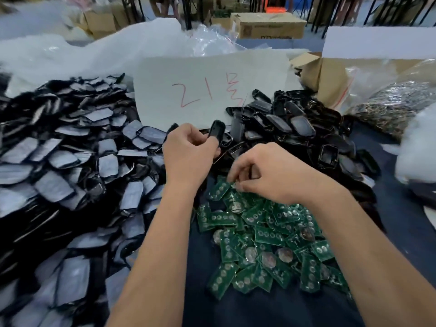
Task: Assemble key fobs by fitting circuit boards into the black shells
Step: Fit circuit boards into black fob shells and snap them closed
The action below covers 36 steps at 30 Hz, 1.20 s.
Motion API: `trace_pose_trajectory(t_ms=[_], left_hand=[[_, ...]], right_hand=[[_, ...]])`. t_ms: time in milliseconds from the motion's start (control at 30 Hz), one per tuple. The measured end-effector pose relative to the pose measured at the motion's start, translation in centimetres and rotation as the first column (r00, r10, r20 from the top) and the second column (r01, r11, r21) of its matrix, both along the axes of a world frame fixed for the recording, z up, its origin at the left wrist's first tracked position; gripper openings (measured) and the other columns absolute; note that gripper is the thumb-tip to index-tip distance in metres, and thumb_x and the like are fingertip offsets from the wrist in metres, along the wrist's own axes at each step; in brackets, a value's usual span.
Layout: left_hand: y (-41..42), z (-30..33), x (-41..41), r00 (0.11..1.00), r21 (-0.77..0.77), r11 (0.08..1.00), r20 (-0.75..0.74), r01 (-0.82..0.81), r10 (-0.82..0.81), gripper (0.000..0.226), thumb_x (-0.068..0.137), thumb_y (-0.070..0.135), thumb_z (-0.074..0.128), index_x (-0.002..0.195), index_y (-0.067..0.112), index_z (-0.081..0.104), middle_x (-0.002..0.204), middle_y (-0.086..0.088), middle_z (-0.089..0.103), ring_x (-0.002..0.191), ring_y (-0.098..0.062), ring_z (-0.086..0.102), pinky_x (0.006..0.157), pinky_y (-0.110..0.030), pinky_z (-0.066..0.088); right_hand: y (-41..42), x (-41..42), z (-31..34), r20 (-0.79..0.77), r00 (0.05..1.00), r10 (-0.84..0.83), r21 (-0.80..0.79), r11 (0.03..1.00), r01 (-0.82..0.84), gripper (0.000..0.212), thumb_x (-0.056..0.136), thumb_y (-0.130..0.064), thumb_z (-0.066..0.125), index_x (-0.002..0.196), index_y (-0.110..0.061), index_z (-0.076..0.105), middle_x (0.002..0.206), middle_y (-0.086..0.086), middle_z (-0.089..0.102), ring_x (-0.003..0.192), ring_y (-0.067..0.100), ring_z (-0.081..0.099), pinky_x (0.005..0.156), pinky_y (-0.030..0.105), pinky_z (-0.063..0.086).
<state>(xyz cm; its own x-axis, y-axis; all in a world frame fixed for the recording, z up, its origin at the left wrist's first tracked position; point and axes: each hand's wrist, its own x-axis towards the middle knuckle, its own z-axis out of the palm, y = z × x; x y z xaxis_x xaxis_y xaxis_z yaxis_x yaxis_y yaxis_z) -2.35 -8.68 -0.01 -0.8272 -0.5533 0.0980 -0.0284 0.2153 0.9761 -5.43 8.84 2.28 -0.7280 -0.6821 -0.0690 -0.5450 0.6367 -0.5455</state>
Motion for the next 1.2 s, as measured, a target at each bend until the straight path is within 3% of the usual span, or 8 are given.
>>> trace_pose_trajectory(t_ms=[133,200,400,533,633,767,900,1200], left_hand=[[-0.2,-0.1,-0.3,0.999,0.036,0.998,-0.007,-0.042,0.042,0.013,0.065,0.023,0.066,0.067,0.015,0.057,0.057,0.008,0.068,0.072,-0.02,0.078,0.081,-0.054,0.063],[-0.1,-0.1,-0.3,0.999,0.088,0.995,-0.018,-0.047,0.049,0.013,0.066,0.022,0.066,0.067,0.016,0.055,0.056,0.008,0.066,0.07,-0.019,0.078,0.081,-0.055,0.063],[0.3,-0.1,-0.3,0.993,0.145,0.987,-0.088,-0.064,0.077,0.017,0.067,0.016,0.064,0.082,0.016,0.055,0.068,0.0,0.07,0.067,-0.024,0.078,0.079,-0.056,0.063],[0.8,-0.2,-0.5,0.991,0.247,0.969,-0.131,0.01,0.023,0.023,0.074,0.004,0.067,0.096,0.012,0.066,0.069,-0.003,0.073,0.067,-0.026,0.077,0.068,-0.038,0.064],[1.8,0.1,-0.8,0.988,0.358,0.932,-0.154,0.062,-0.007,0.016,0.085,-0.008,0.066,0.091,0.006,0.071,0.068,-0.004,0.071,0.068,-0.026,0.075,0.067,-0.027,0.061],[3.5,0.1,-1.1,0.981,0.469,0.872,-0.185,0.14,-0.058,0.016,0.089,-0.011,0.064,0.092,0.003,0.072,0.083,-0.016,0.07,0.072,-0.027,0.074,0.07,-0.026,0.062],[5.0,-0.4,-1.3,0.97,0.481,0.849,-0.202,0.218,-0.134,0.016,0.09,-0.012,0.066,0.098,0.002,0.071,0.071,-0.004,0.073,0.071,-0.023,0.076,0.071,-0.024,0.061],[5.4,-1.0,-1.1,0.964,0.393,0.886,-0.197,0.247,-0.181,0.026,0.089,-0.009,0.07,0.091,0.016,0.078,0.074,-0.003,0.076,0.074,-0.022,0.076,0.076,-0.028,0.062]], right_hand=[[-2.1,1.0,-0.9,-0.16,0.985,0.06,0.155,0.987,-0.035,0.039,0.09,-0.035,0.079,0.127,-0.041,0.069,0.106,-0.012,0.047,0.097,0.014,0.058,0.087,0.034,0.049],[-2.7,1.3,-1.1,-0.169,0.983,0.071,0.193,0.98,-0.037,0.039,0.092,-0.039,0.077,0.129,-0.039,0.065,0.111,-0.008,0.04,0.104,0.024,0.057,0.091,0.041,0.05],[-0.8,0.5,-0.5,-0.016,0.998,0.064,-0.134,0.989,-0.065,0.029,0.082,-0.015,0.087,0.08,-0.026,0.061,0.073,-0.024,0.061,0.06,0.001,0.053,0.058,0.014,0.043],[1.0,-0.6,0.1,0.143,0.99,-0.003,-0.532,0.843,0.08,0.033,0.092,-0.003,0.075,0.113,-0.028,0.071,0.079,0.006,0.063,0.066,0.024,0.063,0.065,0.029,0.055],[2.2,-1.7,0.0,0.236,0.965,-0.117,-0.739,0.623,0.256,0.03,0.094,-0.002,0.072,0.115,-0.023,0.077,0.077,0.002,0.056,0.061,0.008,0.052,0.055,0.017,0.044],[2.8,-2.3,-0.7,0.219,0.945,-0.243,-0.801,0.508,0.317,0.019,0.091,-0.008,0.078,0.108,-0.018,0.077,0.066,0.0,0.063,0.057,0.013,0.054,0.054,0.019,0.043],[3.1,-2.8,-1.0,0.229,0.934,-0.274,-0.812,0.475,0.339,0.015,0.093,-0.011,0.076,0.108,-0.014,0.074,0.078,0.009,0.078,0.052,0.013,0.052,0.053,0.019,0.045],[3.1,-3.2,-2.1,0.233,0.924,-0.303,-0.778,0.512,0.365,0.011,0.089,-0.015,0.078,0.099,-0.018,0.073,0.077,0.005,0.078,0.056,0.022,0.065,0.055,0.025,0.051]])
